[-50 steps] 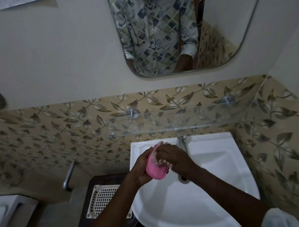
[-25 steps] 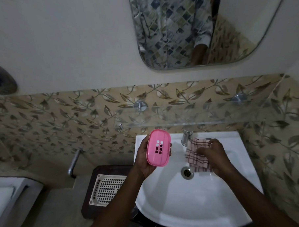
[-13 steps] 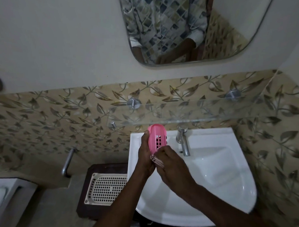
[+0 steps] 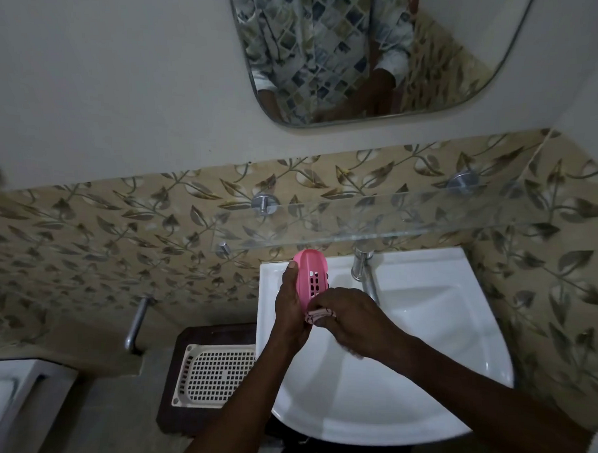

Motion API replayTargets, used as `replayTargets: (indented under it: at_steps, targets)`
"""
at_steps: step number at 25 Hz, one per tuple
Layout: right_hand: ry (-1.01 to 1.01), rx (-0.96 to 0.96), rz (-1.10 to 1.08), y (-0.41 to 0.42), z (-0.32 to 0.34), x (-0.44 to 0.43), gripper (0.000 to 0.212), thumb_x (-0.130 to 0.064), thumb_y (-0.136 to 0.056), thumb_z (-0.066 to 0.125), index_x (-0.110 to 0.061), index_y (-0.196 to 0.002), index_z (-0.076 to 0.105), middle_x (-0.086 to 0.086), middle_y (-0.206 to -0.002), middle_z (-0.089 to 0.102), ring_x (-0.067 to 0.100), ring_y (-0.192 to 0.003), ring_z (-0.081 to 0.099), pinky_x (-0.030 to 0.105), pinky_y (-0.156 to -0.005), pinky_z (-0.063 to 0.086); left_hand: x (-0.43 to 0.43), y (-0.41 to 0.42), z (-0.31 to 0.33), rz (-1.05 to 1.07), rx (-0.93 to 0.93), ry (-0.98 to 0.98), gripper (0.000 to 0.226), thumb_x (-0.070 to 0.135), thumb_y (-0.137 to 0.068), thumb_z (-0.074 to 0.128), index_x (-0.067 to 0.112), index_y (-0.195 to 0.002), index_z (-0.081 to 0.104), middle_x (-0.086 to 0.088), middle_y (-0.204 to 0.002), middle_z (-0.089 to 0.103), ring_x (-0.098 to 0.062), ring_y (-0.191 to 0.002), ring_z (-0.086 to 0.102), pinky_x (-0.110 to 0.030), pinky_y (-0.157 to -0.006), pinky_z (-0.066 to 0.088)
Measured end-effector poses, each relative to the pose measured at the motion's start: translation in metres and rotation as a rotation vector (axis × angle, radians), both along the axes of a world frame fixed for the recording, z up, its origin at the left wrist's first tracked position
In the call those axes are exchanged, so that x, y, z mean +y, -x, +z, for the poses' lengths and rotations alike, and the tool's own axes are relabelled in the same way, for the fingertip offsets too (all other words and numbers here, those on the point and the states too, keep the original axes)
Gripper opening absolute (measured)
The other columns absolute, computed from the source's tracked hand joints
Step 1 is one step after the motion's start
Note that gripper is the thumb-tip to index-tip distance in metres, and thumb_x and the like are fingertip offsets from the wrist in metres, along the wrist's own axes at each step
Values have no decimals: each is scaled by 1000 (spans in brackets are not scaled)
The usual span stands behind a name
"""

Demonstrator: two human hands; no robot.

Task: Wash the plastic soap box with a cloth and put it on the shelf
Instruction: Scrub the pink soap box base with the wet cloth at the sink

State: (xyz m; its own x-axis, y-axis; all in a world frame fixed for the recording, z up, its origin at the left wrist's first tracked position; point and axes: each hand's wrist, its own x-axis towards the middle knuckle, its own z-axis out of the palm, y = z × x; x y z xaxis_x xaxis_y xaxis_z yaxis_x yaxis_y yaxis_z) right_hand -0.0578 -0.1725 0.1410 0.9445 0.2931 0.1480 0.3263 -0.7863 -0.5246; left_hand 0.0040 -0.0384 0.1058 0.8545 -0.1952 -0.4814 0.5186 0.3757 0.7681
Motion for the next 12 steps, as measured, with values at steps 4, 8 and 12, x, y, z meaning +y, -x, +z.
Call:
replayTargets:
  at_steps: [4, 8, 12]
  targets:
    - [123, -25, 90, -2, 3, 2, 23, -15, -94, 61, -16, -114, 71, 4, -115, 71, 27, -106, 64, 37, -89, 52, 0, -1, 5, -40, -11, -37, 66, 54, -90, 51, 5, -133, 56, -22, -110, 67, -31, -93, 67, -38, -72, 59]
    - [65, -52, 110, -8, 4, 0, 23, -11, -93, 61, -12, -114, 73, 7, -116, 71, 27, -107, 64, 35, -89, 52, 4, -4, 5, -55, 20, -14, 73, 58, -87, 53, 2, -134, 55, -20, -105, 66, -28, -89, 65, -39, -76, 54]
    - [60, -31, 124, -6, 0, 2, 20, -17, -92, 61, -15, -106, 74, 2, -108, 72, 22, -100, 66, 31, -84, 50, 6, -2, 5, -60, 64, -4, 72, 57, -86, 55, 4, -135, 55, -21, -105, 66, -30, -90, 65, -40, -77, 53]
